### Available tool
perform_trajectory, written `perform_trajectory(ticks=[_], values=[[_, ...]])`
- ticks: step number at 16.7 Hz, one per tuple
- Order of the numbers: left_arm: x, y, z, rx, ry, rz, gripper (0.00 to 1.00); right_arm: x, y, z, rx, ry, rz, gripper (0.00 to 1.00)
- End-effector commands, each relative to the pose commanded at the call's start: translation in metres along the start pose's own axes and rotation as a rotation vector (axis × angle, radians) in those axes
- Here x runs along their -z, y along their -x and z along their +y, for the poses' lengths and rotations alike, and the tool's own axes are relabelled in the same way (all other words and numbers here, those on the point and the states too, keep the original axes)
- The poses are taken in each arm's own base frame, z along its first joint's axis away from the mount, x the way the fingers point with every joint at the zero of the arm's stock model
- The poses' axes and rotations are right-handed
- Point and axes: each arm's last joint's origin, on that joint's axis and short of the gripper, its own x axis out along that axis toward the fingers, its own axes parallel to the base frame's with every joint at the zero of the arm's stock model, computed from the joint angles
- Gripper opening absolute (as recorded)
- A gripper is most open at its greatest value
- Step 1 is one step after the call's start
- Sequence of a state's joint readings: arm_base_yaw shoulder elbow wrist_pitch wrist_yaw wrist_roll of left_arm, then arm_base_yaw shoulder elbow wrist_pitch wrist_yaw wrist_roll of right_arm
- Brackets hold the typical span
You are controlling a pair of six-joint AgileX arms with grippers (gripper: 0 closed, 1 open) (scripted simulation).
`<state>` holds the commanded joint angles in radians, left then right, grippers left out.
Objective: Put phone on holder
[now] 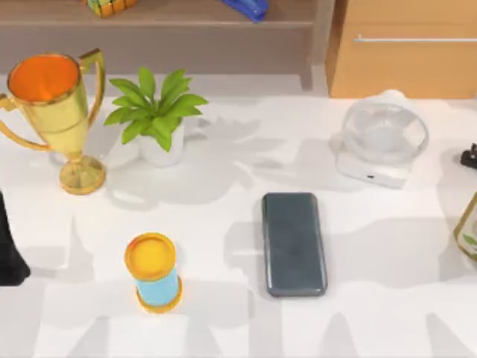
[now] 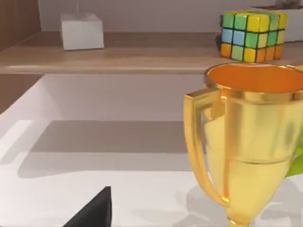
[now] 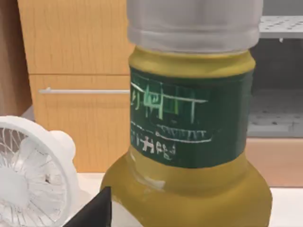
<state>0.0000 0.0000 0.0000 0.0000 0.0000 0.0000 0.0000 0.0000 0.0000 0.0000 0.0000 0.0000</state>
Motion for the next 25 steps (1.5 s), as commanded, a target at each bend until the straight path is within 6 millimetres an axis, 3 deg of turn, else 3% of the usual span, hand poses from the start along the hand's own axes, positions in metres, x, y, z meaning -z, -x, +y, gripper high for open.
perform_trajectory(ticks=[3, 6, 12, 15, 17, 20, 25], values=[[0.000, 0.000, 0.000, 0.000, 0.000, 0.000, 1.00, -0.002, 0.000, 0.000, 0.000, -0.003, 0.002, 1.00], [0.000, 0.000, 0.000, 0.000, 0.000, 0.000, 1.00, -0.024, 0.000, 0.002, -0.010, -0.028, 0.020, 1.00], [0.000, 0.000, 0.000, 0.000, 0.000, 0.000, 1.00, -0.116, -0.014, 0.018, -0.126, -0.120, 0.138, 1.00], [0.000, 0.000, 0.000, 0.000, 0.000, 0.000, 1.00, -0.158, -0.041, 0.039, -0.214, -0.166, 0.291, 1.00], [0.000, 0.000, 0.000, 0.000, 0.000, 0.000, 1.00, -0.173, -0.068, 0.061, -0.261, -0.184, 0.444, 1.00], [0.000, 0.000, 0.000, 0.000, 0.000, 0.000, 1.00, -0.169, -0.114, 0.104, -0.292, -0.181, 0.724, 1.00], [0.000, 0.000, 0.000, 0.000, 0.000, 0.000, 1.00, -0.110, -0.174, 0.187, -0.222, -0.101, 1.192, 1.00]])
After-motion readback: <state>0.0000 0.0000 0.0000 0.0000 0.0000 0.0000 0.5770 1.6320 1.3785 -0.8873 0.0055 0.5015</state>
